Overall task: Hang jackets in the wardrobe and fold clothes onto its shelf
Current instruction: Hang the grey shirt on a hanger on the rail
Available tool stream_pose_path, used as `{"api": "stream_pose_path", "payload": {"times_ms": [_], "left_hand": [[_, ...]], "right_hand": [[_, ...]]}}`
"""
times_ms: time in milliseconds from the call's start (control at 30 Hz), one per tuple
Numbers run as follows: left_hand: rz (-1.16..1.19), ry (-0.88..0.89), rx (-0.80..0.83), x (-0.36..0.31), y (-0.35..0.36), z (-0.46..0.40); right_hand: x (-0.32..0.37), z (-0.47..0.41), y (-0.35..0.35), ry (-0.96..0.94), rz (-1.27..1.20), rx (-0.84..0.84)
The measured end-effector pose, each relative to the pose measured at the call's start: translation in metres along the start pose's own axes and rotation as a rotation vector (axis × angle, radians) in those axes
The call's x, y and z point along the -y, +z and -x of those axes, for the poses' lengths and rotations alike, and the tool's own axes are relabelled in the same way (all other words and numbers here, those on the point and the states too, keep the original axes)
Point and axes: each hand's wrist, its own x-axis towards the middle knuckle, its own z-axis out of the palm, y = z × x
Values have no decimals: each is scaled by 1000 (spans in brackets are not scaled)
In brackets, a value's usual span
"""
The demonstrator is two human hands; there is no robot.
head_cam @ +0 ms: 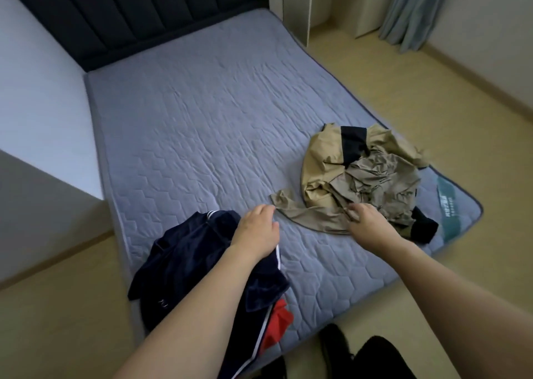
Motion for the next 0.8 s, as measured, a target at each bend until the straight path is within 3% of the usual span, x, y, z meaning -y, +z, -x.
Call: {"api": "stream_pose_path", "payload": {"times_ms": [233, 433, 567, 800], "left_hand": [[16, -94, 121, -105, 97, -136], [40, -150, 245, -183, 226, -270], [-66, -130, 411, -203, 317, -338], [-175, -166, 468, -204, 415, -379]], "right_hand": [[-145, -132, -62, 90, 3, 65], [-273, -257, -74, 122, 65, 202], [-348, -323, -56, 128, 92, 236], [-415, -385, -9, 254, -80, 241]]}}
